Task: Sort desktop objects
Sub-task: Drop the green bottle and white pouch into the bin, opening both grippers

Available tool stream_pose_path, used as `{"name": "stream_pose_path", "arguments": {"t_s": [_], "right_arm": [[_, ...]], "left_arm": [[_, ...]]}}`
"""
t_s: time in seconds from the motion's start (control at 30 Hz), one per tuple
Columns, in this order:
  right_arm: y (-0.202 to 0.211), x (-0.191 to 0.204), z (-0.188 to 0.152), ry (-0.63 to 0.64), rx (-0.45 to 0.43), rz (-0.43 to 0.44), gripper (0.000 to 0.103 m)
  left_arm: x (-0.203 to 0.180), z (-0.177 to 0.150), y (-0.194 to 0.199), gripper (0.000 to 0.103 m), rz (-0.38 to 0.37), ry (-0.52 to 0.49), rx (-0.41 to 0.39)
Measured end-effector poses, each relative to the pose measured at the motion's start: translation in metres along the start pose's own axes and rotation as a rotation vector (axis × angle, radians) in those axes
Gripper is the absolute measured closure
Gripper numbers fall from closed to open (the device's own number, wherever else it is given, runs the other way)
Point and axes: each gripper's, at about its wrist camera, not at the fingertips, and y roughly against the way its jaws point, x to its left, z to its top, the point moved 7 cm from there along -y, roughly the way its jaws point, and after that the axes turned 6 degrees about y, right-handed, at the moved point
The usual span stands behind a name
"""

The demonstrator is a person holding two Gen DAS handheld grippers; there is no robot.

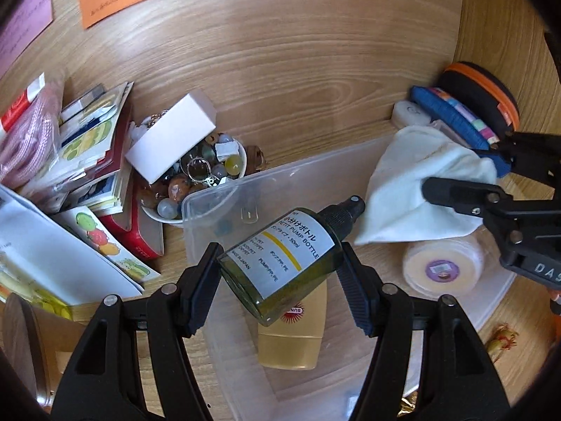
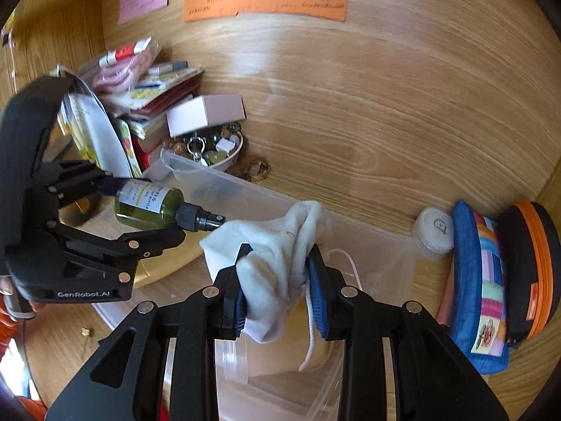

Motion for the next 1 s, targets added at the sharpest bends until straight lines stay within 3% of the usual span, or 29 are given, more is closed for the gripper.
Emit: {"name": "stream_pose_path", "arguments": {"t_s": [0.33,0.53,0.67,1.0], "right_arm": [[-0.028,0.003,-0.006,0.036,0.071,-0.031,0.074],[-0.028,0.007,-0.005,0.074,0.077,-0.068,0.065],[-0.017,0.006,-0.003,0.092,0.047,-0.113,0.051],[0.021,-0.002,-0.005,0.052,-0.005,-0.129,0.048]], "left_arm": [[-0.007,-0.002,-0.013,0.038,0.059,-0.079,0.027],[-0.005,-0.002,-0.014,0.036,0.070,-0.095,0.044],[-0.009,-0.002,-0.016,0.030,0.076,-0.110,0.048],[-0.008,0.000,0.000,0.023,0.092,-0.095,0.026]]}}
